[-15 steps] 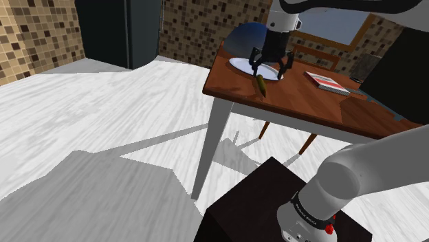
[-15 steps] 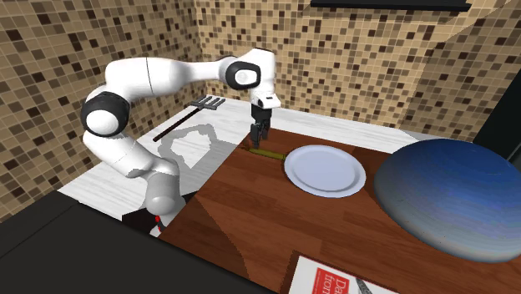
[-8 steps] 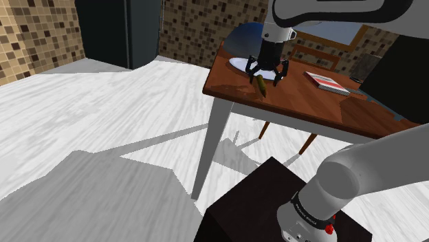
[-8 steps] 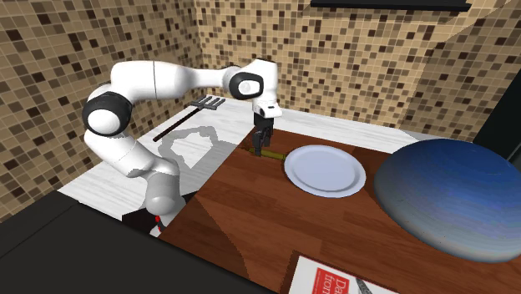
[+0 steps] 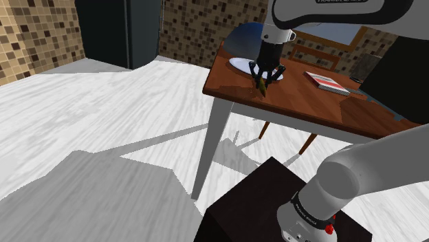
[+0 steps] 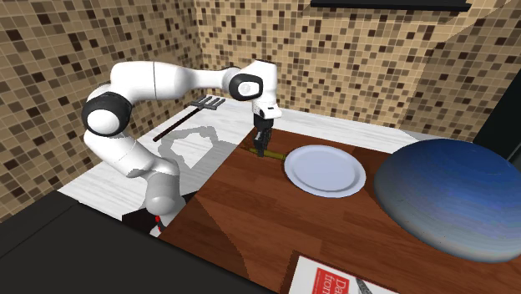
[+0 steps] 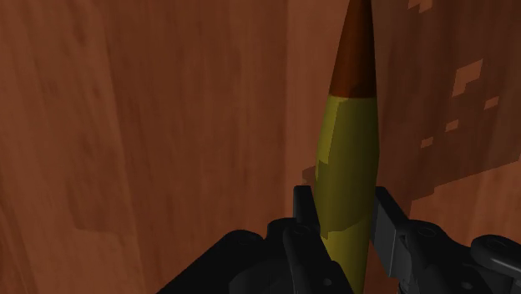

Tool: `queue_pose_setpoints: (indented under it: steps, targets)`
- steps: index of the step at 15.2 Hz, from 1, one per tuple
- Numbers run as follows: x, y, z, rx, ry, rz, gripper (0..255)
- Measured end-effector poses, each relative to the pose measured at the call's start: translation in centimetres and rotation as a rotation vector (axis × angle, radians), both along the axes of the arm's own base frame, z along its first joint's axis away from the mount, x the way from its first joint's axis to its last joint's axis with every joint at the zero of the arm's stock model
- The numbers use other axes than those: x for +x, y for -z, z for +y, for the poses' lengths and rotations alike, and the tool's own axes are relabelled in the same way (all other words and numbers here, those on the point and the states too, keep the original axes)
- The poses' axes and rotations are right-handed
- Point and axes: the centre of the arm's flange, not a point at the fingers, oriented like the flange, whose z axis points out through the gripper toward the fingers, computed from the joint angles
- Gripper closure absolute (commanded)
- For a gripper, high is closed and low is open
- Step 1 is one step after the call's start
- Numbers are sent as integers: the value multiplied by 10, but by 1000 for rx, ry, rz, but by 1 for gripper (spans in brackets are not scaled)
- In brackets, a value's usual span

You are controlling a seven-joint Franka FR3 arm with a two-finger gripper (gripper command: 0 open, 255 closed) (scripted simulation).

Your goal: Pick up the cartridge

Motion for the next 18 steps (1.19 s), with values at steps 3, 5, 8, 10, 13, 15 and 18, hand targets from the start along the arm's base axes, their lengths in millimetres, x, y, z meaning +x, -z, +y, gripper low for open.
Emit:
queue_pose_setpoints:
  steps: [3,5,8,10,13,15,18]
  targets:
    - [0,0,0,0,0,1,255]
    - [0,-5,-1,0,1,4,255]
    - [1,-19,-1,0,1,5,255]
    - [0,-31,-1,0,1,5,255]
    - [1,-46,-2,0,1,5,255]
    - [1,-56,-1,0,1,5,255]
    - [1,-73,0,0,1,5,255]
